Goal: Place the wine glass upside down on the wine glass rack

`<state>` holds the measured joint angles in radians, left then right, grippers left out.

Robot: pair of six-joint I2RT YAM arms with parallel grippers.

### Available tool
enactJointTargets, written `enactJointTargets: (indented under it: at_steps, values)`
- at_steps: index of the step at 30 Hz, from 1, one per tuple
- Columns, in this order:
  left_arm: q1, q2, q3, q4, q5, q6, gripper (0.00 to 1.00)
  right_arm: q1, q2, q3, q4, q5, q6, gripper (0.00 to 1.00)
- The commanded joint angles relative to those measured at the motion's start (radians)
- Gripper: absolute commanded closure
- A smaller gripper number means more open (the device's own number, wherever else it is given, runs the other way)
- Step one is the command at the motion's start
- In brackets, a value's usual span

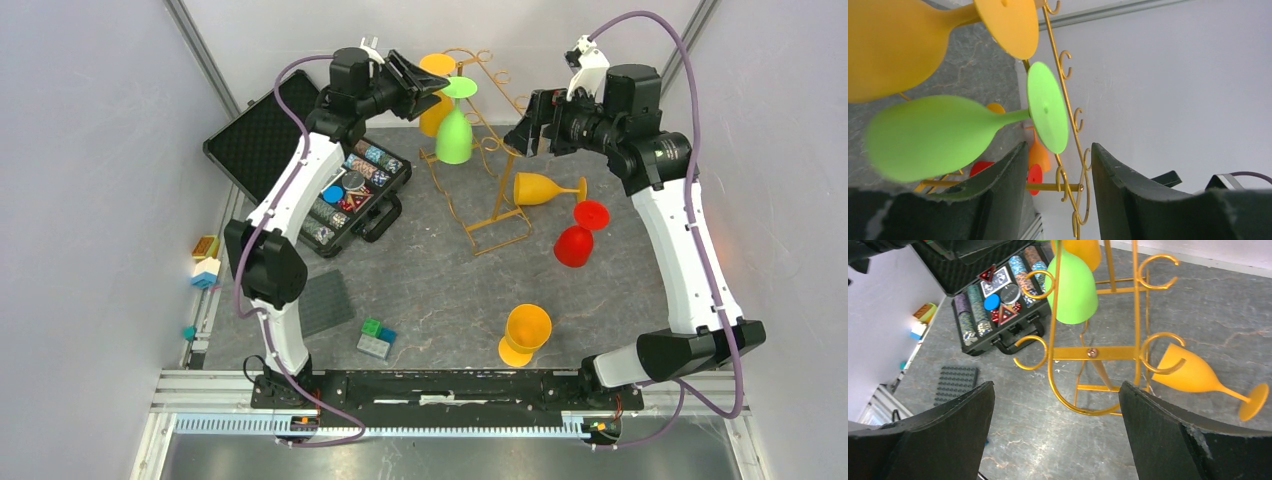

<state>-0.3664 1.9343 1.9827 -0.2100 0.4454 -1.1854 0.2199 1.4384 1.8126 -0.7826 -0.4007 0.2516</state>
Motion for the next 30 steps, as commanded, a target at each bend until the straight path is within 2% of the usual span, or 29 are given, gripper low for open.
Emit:
enactJointTargets:
  at_steps: [1, 11, 22, 27, 30]
  values:
    - [0.0, -0.079, 0.007, -0.079, -0.038, 0.119, 0.44, -0.005, -0.026, 0.047, -0.043, 0.073, -0.067, 0.02]
    - [-0.002, -0.149, -0.028, -0.205, -0.023, 0.205, 0.42, -0.021, -0.082, -0.012, -0.098, 0.186, -0.12, 0.02]
    - [-0.042, -0.453, -0.393, -0.254, -0.014, 0.298, 0.42, -0.094, -0.244, -0.223, -0.15, 0.316, -0.12, 0.02]
    - [-0.043, -0.561, -0.52, -0.253, -0.023, 0.317, 0.42, -0.17, -0.325, -0.426, -0.137, 0.327, -0.095, 0.02]
    - [-0.044, -0.596, -0.563, -0.253, -0.008, 0.323, 0.42, -0.256, -0.361, -0.53, -0.102, 0.301, -0.068, 0.02]
